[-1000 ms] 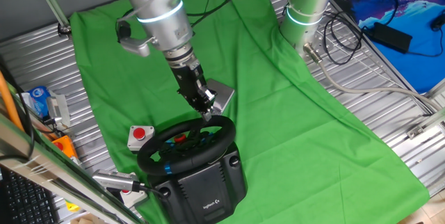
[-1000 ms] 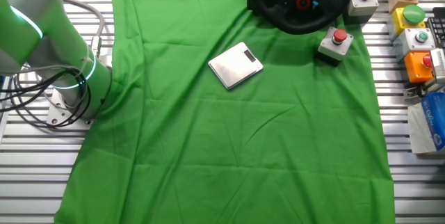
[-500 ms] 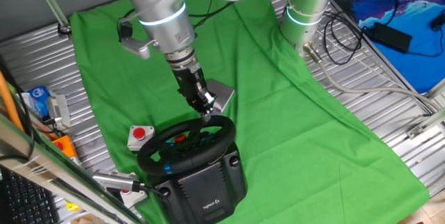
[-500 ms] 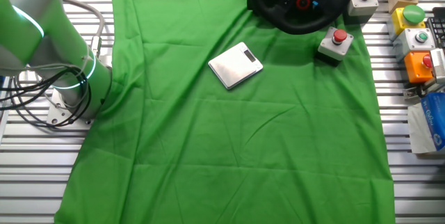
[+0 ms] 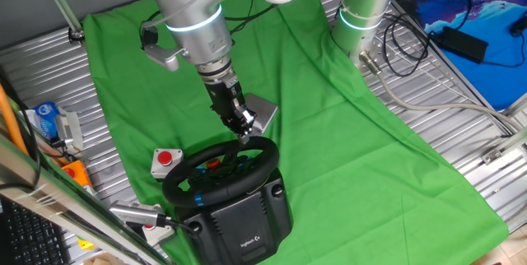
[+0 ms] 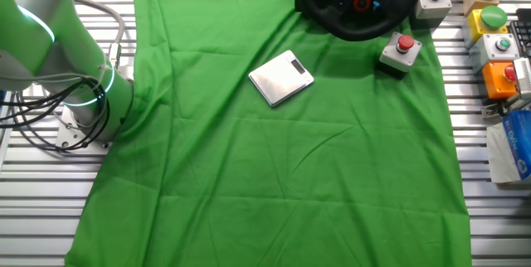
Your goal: Rotate the steering wheel 90 degrees counterclockwise
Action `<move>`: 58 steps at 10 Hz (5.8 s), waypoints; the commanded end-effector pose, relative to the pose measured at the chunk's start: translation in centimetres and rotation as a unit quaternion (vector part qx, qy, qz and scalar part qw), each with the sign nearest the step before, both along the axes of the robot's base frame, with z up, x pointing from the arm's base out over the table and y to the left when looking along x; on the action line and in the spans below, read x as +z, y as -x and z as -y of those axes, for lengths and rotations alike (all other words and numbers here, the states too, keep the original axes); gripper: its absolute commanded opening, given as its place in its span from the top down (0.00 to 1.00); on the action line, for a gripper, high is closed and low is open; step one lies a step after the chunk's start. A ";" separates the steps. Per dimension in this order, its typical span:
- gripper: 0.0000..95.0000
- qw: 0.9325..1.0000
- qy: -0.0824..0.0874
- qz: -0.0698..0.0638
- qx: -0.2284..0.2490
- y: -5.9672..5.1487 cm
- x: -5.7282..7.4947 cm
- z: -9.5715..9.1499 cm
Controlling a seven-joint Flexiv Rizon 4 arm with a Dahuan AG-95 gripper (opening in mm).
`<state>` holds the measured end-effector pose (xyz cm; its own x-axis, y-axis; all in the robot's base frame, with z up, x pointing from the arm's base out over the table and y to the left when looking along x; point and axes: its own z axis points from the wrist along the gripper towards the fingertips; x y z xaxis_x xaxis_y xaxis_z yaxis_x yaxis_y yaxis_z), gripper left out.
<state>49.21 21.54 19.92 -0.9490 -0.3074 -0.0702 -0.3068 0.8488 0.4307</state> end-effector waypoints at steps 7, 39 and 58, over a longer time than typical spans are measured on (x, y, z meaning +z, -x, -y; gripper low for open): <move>1.00 1.000 -0.004 -0.003 -0.003 0.1 0.0 0.0; 1.00 0.997 -0.038 0.068 0.023 -0.8 -7.9 0.9; 1.00 0.988 -0.009 0.114 0.104 -4.9 -6.8 1.9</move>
<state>54.24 19.64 12.95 -0.8235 -0.4901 -0.2857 -0.5653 0.7512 0.3409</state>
